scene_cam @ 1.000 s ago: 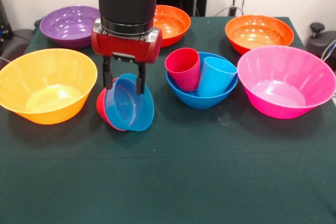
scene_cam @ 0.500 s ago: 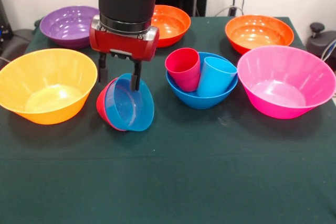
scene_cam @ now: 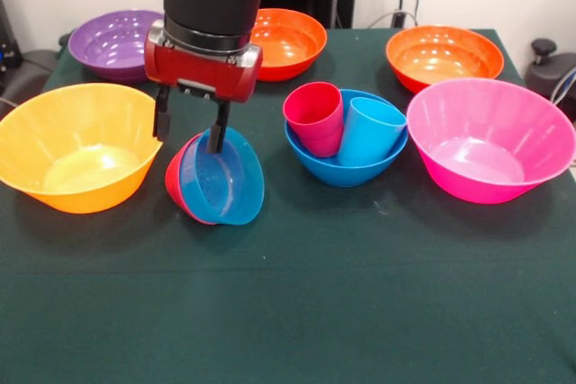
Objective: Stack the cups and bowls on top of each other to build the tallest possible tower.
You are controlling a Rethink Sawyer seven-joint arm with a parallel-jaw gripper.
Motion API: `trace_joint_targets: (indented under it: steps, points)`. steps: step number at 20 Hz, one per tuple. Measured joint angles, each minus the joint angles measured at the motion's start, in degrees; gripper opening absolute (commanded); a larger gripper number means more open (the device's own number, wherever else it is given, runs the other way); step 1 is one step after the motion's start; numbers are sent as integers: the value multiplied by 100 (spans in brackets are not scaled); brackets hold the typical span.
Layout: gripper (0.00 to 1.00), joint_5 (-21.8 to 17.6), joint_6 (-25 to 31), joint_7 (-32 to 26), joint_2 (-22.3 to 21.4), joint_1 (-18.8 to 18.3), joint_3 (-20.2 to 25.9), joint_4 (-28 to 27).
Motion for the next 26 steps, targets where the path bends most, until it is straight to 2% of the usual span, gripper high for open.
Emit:
trace_joint_targets:
  steps: [10, 26]
  points:
    - [100, 1, -682, 0, 356, 1, -89, 0]
    - [100, 4, -1047, 0, 870, 4, -269, 17]
